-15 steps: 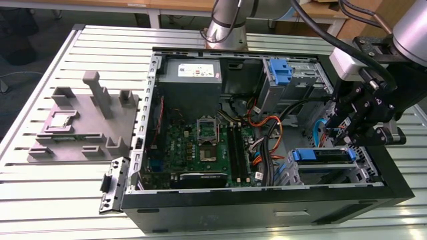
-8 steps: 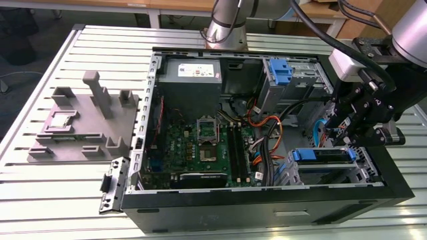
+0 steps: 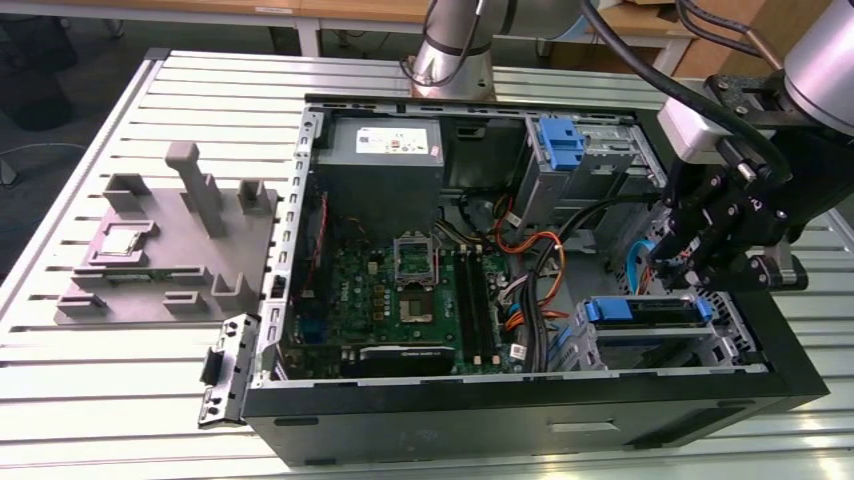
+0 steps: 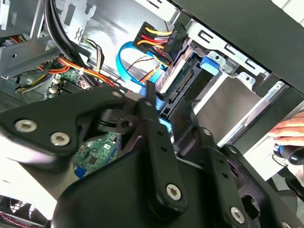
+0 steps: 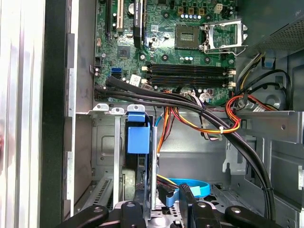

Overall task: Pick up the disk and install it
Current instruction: 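Insert the first disk wire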

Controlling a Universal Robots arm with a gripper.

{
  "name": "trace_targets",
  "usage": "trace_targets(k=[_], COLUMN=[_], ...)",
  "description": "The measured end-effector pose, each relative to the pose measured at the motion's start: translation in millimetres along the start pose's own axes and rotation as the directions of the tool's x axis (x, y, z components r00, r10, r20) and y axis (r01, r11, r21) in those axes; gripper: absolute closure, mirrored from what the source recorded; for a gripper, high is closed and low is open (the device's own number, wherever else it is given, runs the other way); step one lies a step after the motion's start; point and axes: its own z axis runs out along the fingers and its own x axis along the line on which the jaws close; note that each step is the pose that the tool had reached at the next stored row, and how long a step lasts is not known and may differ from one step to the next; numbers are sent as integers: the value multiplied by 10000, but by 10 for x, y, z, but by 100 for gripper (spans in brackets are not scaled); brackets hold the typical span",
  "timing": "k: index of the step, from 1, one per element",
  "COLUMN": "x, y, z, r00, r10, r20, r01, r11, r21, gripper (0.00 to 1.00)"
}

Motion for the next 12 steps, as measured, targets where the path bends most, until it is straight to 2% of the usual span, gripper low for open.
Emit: trace_targets(k=[1, 2, 11, 12], x=[0, 0, 0, 0], y=[0, 0, 0, 0], z=[0, 0, 1, 1], r00=[10000, 10000, 10000, 10000], r10=[0, 1, 0, 0], r20=[0, 0, 1, 0], r01=[0, -1, 0, 0], r11=[10000, 10000, 10000, 10000], r21=[0, 0, 1, 0], gripper=[59, 66, 67, 75])
